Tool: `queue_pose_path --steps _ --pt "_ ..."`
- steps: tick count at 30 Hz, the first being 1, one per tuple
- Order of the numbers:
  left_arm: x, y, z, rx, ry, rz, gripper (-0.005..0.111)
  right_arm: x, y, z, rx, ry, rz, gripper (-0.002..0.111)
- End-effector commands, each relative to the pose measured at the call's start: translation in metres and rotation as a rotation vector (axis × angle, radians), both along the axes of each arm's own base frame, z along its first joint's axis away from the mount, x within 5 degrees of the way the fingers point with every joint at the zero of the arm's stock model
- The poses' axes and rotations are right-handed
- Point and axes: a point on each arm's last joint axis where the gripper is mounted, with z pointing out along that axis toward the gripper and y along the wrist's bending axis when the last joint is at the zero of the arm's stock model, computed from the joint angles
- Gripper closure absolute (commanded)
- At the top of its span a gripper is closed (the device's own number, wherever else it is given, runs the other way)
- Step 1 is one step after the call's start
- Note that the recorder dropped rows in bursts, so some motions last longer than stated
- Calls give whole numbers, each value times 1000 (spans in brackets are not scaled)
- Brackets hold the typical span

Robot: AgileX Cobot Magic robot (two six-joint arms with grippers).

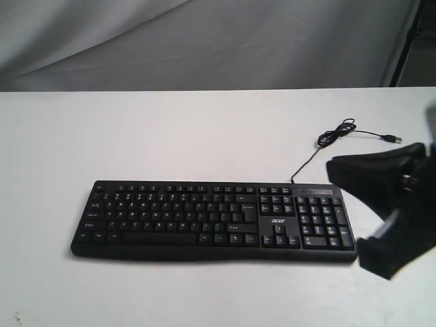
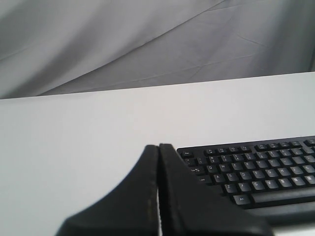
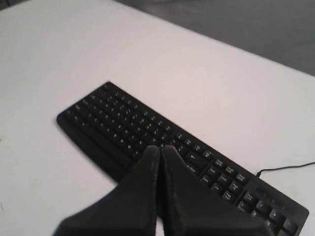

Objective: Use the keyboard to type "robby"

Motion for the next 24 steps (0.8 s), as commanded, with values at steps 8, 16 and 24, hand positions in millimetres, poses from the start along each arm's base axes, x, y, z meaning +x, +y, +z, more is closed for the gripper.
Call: queue_pose_path --steps 8,16,24 --pt "0 0 -1 1 -7 -6 107 -26 -21 -3 120 -73 -27 108" --pt "0 0 -1 1 -7 -6 107 -25 -36 -32 34 -162 -98 108" --pt "0 0 -1 1 -7 -6 107 -41 -78 -60 66 -250 -410 108"
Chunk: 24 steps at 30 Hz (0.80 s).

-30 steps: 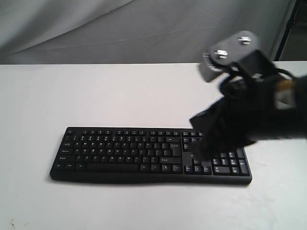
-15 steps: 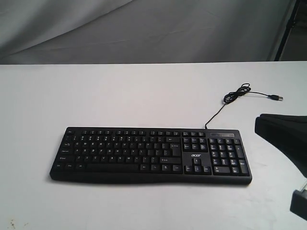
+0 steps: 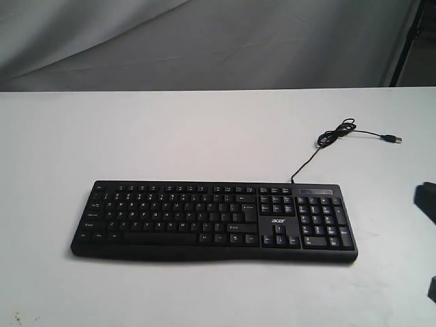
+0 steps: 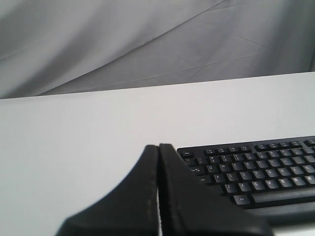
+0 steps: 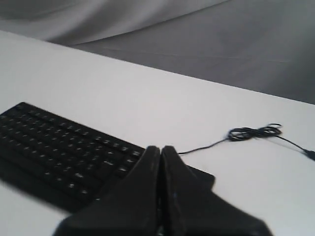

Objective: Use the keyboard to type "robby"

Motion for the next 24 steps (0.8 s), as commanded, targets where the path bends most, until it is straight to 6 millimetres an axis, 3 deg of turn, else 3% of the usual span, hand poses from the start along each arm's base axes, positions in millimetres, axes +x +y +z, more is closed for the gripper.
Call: queue_pose_path --steps 1,7,16,24 --pt "0 0 -1 1 -7 -6 107 -14 -22 -7 35 -101 -181 108" --pt "0 0 -1 1 -7 -6 107 -26 -37 -12 33 -145 -341 108" --pt "0 0 -1 1 -7 -6 107 -28 -37 -45 55 -82 -347 108" --pt "0 0 -1 1 -7 -6 107 -28 -37 -45 46 -85 -346 108"
